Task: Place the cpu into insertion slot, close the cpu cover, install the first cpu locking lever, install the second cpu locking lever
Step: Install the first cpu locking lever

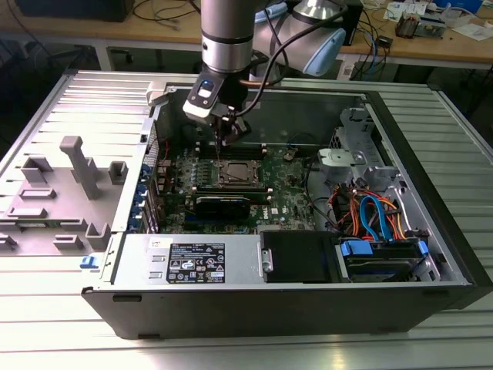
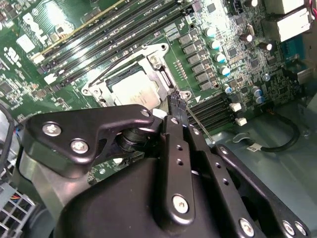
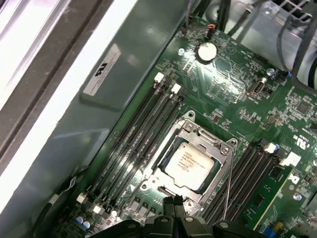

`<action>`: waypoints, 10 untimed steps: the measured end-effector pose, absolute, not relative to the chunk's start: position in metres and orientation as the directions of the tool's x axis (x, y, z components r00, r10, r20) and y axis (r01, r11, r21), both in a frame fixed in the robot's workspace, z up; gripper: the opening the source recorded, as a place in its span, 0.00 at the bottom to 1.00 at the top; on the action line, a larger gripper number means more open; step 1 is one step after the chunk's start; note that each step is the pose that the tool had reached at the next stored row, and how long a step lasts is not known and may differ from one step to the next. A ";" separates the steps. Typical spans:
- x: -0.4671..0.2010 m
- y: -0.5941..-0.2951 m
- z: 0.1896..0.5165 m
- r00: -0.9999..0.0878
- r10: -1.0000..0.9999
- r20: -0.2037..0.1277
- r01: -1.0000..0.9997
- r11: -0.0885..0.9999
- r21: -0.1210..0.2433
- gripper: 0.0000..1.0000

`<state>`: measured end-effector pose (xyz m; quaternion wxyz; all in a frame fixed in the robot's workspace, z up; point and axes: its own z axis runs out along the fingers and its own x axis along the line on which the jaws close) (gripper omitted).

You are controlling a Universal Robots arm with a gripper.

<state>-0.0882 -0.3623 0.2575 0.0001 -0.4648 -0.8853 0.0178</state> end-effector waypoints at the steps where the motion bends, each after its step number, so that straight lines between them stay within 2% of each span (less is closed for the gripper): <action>1: -0.088 -0.362 0.258 -0.580 0.815 -0.016 0.815 0.579 -0.032 0.11; 10: -0.088 -0.362 0.258 -0.609 0.793 -0.016 0.793 0.608 -0.032 0.11</action>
